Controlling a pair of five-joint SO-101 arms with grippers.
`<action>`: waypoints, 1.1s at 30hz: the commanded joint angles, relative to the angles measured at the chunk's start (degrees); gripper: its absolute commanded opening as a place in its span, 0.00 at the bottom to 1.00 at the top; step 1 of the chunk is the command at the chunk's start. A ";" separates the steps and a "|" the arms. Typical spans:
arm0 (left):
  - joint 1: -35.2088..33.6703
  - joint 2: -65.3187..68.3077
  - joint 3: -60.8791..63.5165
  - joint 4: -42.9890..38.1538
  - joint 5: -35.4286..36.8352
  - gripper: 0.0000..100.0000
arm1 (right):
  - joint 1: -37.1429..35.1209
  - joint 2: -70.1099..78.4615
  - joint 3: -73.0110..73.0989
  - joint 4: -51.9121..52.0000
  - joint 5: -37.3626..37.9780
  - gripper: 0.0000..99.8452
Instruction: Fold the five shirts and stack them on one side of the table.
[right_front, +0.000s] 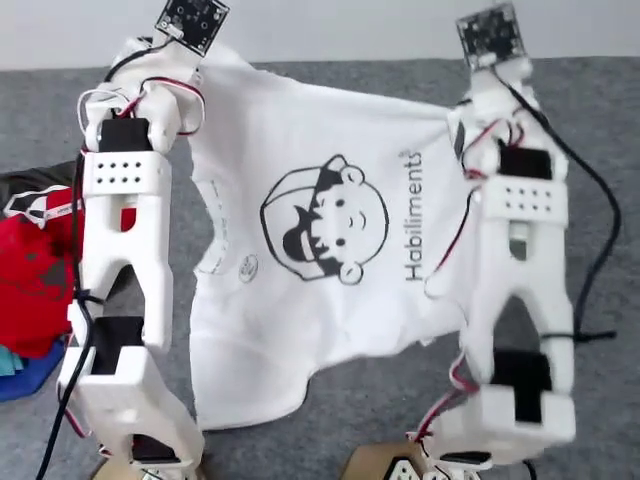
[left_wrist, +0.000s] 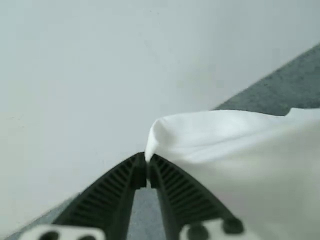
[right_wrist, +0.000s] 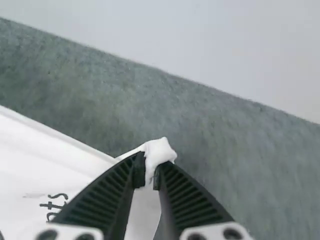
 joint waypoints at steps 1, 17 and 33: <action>-2.29 -0.62 -0.48 -4.75 0.00 0.00 | -0.04 5.67 -12.40 -1.01 -0.53 0.01; -2.46 -1.14 -1.36 -9.58 -3.34 0.00 | -5.67 18.15 -28.66 1.27 1.05 0.01; -0.26 -2.29 -1.36 4.40 -4.13 0.00 | -9.45 20.53 -28.75 1.01 3.25 0.01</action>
